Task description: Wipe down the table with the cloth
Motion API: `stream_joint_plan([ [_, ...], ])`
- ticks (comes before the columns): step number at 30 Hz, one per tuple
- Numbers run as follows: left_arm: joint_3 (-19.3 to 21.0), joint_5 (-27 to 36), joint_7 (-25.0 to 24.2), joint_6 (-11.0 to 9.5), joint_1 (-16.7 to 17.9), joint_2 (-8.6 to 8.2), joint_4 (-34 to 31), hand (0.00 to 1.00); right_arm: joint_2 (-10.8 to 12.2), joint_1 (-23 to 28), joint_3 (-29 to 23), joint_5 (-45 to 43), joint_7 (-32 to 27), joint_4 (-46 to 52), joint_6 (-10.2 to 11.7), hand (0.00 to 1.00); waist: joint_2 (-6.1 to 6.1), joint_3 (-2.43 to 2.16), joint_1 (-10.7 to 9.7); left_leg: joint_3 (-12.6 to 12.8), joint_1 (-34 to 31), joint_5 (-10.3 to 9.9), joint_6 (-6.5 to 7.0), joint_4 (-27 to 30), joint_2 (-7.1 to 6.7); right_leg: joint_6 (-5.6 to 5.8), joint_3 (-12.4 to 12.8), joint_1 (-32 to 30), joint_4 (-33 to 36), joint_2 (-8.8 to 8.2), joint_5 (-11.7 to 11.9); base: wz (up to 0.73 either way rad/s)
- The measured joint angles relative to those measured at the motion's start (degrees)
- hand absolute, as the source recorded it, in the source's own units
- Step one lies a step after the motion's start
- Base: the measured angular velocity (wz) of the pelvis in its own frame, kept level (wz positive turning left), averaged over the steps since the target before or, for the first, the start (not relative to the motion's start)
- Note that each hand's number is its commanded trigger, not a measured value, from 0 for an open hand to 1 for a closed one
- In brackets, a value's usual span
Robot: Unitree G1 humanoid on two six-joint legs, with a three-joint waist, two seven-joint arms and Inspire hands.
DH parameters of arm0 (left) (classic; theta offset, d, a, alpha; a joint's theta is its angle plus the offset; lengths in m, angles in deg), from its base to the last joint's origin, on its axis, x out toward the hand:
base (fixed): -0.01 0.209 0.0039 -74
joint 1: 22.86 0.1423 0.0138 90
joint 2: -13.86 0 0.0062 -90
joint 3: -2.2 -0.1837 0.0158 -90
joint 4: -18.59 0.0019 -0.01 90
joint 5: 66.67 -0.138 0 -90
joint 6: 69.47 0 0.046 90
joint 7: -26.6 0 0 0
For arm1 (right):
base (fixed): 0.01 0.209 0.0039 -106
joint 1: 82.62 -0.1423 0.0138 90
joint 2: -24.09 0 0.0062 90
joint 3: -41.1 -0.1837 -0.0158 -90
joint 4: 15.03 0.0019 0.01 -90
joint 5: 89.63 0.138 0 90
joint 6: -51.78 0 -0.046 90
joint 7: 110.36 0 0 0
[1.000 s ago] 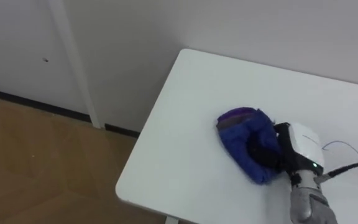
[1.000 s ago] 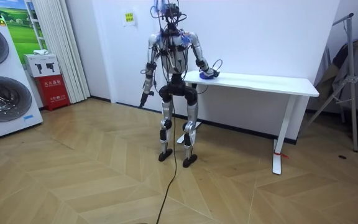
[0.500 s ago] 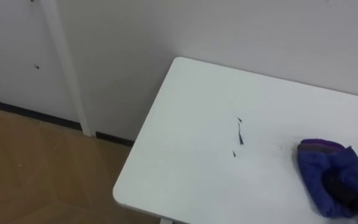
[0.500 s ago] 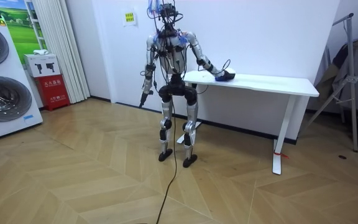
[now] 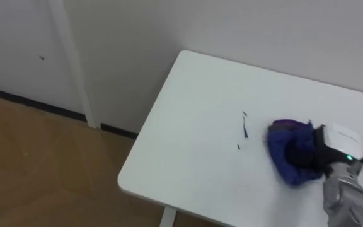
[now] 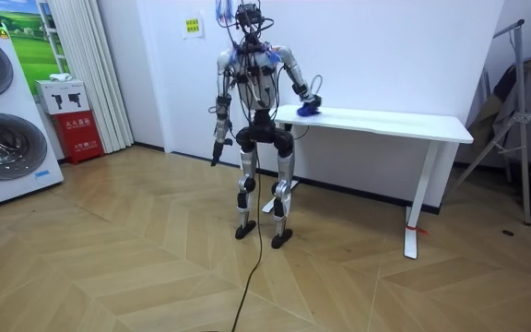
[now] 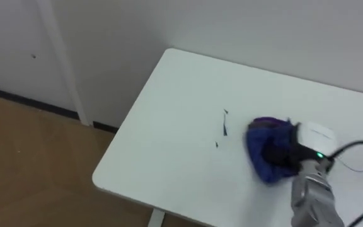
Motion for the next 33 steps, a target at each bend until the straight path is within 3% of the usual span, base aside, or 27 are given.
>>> stream_joint_plan([
  [2,-0.02,0.17,-0.84,0.84,0.71,0.09,-0.56,0.0,-0.04,-2.87,1.5,0.26,1.75,-0.72,0.08,1.0,-0.39,-0.05,1.96,-1.0,-0.85,0.21,-0.03,0.02,-0.15,-0.02,-0.27,-0.02,-0.54,0.08,-0.04,0.29],
  [6,0.23,-0.02,-1.27,1.88,2.72,0.2,-1.64,0.0,-0.92,-4.2,0.21,2.76,1.49,-4.18,1.45,1.0,-0.41,-0.1,1.9,-3.05,-0.96,0.25,0.04,0.23,-0.33,0.06,-2.18,0.69,-0.48,-0.14,-0.08,0.38],
  [8,0.27,-0.02,-1.28,1.78,3.7,0.46,-2.05,0.0,-1.14,-2.61,-2.03,6.03,-0.73,-7.42,3.98,1.0,-0.27,-0.3,-0.03,-3.41,-0.75,0.25,0.05,0.21,-0.4,0.07,-3.63,1.75,-0.6,-0.28,-0.08,0.44],
  [11,0.41,-0.01,-1.28,1.54,3.89,0.62,-2.07,0.0,-1.02,0.53,-5.81,10.98,-3.61,-9.4,7.53,1.0,0.28,-0.7,-1.35,-3.44,0.08,0.19,0.19,0.15,-0.58,0.29,-3.71,2.6,-0.61,-0.52,-0.22,0.31],
  [14,2.84,-0.81,-1.27,1.0,3.96,0.67,-1.98,0.0,-1.07,5.34,-12.15,15.28,-7.35,-11.62,12.18,1.0,1.19,-1.81,-3.05,-3.51,0.33,0.21,0.64,0.09,-1.33,0.74,-4.38,3.48,-1.04,-1.2,-0.49,0.11],
  [16,5.05,-1.33,-1.11,0.73,4.03,0.82,-2.02,0.0,-1.08,7.21,-15.1,17.01,-9.0,-12.88,13.77,1.0,1.26,-1.97,-4.66,-3.39,0.7,0.33,0.84,-0.04,-1.6,0.83,-4.46,4.28,-1.34,-1.47,-0.55,0.18],
  [19,9.49,-2.39,-0.85,0.85,5.07,0.82,-2.75,0.0,-1.41,11.85,-21.03,19.04,-10.55,-14.15,14.39,1.0,0.82,-2.6,-6.47,-2.83,1.58,0.15,1.18,-0.23,-1.83,1.45,-4.49,5.46,-1.29,-1.89,-0.94,0.05],
  [23,13.01,-3.64,-0.78,0.91,5.76,0.67,-3.09,0.0,-5.02,17.29,-27.47,20.99,-12.89,-18.37,15.62,1.0,0.64,-2.77,-8.96,-2.72,2.2,-0.36,1.75,0.43,-2.26,1.54,-4.51,6.53,-1.01,-2.31,-0.99,0.0],
  [27,13.94,-3.54,0.73,0.91,5.93,0.9,-3.08,0.0,-7.49,21.15,-30.67,23.42,-14.25,-21.32,15.58,1.0,0.39,-2.94,-9.84,-2.97,1.98,-0.86,1.94,1.74,-2.42,1.62,-4.62,6.55,-0.29,-2.47,-1.02,-0.03],
  [30,12.97,-2.22,1.51,0.94,5.92,0.83,-2.99,0.0,-7.84,21.94,-31.69,24.63,-13.93,-21.59,13.89,1.0,0.06,-2.98,-10.33,-3.0,2.03,-1.07,1.86,2.15,-2.45,1.64,-4.42,6.7,-0.2,-2.41,-1.01,-0.06],
  [33,10.5,-1.02,1.76,0.98,5.77,0.45,-2.95,0.0,-7.43,19.33,-29.95,24.93,-13.42,-20.23,10.53,1.0,0.13,-2.91,-9.65,-1.96,1.99,-1.04,1.62,2.12,-2.19,1.71,-4.29,6.57,-0.31,-2.28,-0.97,-0.22],
])
